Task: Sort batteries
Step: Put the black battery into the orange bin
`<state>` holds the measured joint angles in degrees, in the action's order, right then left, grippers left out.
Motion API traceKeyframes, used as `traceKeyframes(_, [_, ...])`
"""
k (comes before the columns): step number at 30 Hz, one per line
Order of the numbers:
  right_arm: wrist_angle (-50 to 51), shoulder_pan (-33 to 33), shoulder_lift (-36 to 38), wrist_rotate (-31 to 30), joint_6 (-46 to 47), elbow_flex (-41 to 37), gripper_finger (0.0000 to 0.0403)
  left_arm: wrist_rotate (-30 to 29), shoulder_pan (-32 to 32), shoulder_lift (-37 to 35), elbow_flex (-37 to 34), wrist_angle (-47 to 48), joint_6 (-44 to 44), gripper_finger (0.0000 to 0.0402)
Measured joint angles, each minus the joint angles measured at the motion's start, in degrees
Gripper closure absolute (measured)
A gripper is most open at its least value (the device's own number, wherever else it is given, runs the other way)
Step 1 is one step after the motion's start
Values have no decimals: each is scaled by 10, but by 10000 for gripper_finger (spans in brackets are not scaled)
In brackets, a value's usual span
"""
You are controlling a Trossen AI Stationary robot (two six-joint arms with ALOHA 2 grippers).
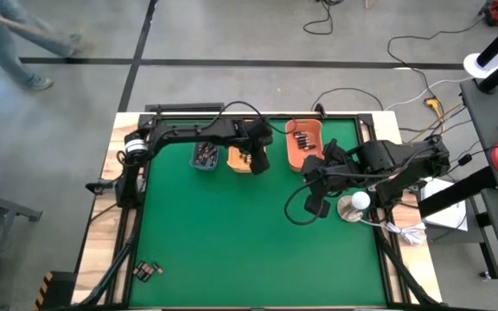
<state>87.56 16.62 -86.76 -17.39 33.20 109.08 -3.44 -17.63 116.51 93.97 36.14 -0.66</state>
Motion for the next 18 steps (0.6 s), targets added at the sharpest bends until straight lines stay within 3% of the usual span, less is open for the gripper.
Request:
traceKeyframes(5, [0,0,0,14,0,0,390,9,8,-15,46,125,9,247])
traceKeyframes(9, [0,0,0,13,-5,0,390,12,45,-76,45,187,18,247])
traceKeyframes(13, [-31,9,1,-5,-43,-8,390,12,100,-159,5,225,61,247])
traceKeyframes(18, [-156,28,1,-13,-120,-50,390,12,203,-274,-95,239,182,247])
